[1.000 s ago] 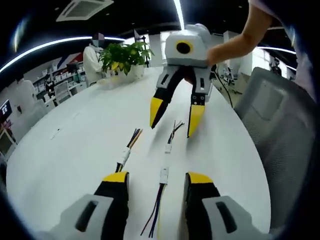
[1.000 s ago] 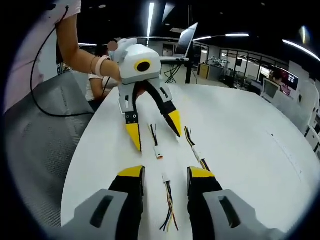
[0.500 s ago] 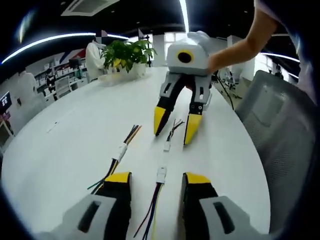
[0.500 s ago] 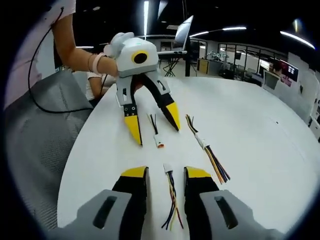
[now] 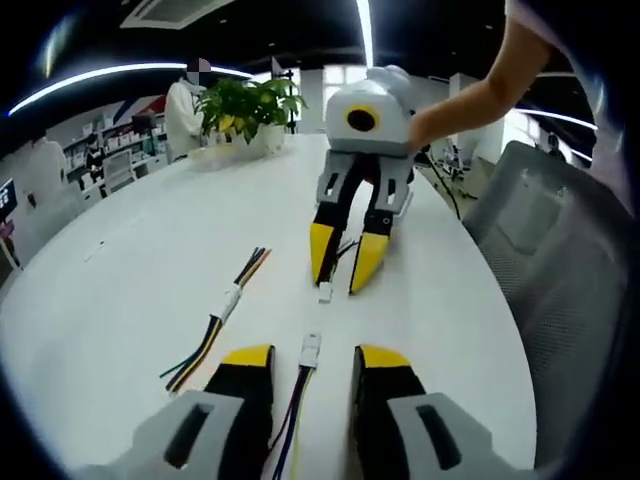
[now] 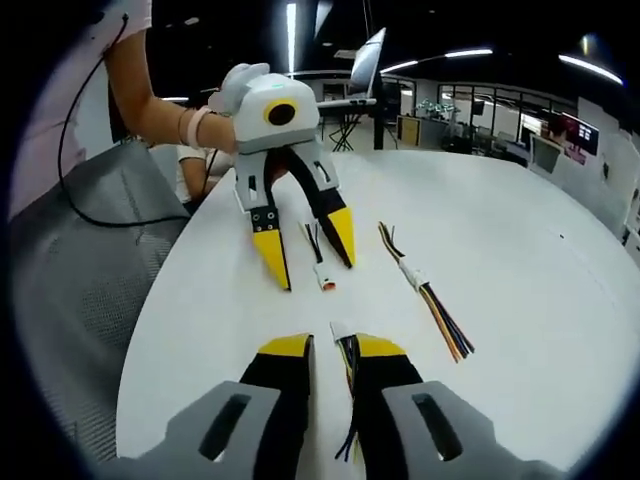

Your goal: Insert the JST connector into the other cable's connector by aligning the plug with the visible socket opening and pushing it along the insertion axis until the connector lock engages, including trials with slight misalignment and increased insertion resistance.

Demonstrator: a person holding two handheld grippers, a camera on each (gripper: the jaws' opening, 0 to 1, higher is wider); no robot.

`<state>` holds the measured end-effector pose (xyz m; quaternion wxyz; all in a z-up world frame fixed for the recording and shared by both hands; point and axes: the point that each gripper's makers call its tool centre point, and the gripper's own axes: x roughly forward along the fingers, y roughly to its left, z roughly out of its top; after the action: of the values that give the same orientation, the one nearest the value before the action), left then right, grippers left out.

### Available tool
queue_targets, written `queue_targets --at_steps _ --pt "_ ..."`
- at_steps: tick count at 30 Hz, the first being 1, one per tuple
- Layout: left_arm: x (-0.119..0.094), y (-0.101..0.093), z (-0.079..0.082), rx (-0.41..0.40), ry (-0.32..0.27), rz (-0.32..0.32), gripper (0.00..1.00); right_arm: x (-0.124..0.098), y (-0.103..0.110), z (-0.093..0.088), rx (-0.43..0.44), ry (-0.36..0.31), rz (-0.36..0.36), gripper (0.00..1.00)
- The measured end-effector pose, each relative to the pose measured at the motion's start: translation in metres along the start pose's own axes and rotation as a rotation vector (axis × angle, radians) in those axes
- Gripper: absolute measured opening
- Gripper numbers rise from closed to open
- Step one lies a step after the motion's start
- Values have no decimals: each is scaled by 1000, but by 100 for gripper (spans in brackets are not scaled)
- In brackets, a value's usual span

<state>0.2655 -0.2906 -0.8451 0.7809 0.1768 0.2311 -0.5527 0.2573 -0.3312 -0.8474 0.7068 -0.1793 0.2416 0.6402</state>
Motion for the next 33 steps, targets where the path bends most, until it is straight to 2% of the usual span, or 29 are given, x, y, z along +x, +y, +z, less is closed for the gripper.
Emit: queue_targets --at_steps 7,17,27,30,33 --pt "2 -3 1 33 -12 -29 18 1 0 1 -6 -3 -7 9" --pt "2 -9 0 33 -24 -65 11 2 1 2 -12 -15 -7 7" --pt "5 -9 1 36 -31 -71 7 3 1 3 -19 -20 -1 5" --pt "6 -11 1 45 -30 -80 1 3 1 3 -18 -22 2 5" --pt "7 -12 1 49 -34 -83 0 4 1 3 -24 -24 4 5"
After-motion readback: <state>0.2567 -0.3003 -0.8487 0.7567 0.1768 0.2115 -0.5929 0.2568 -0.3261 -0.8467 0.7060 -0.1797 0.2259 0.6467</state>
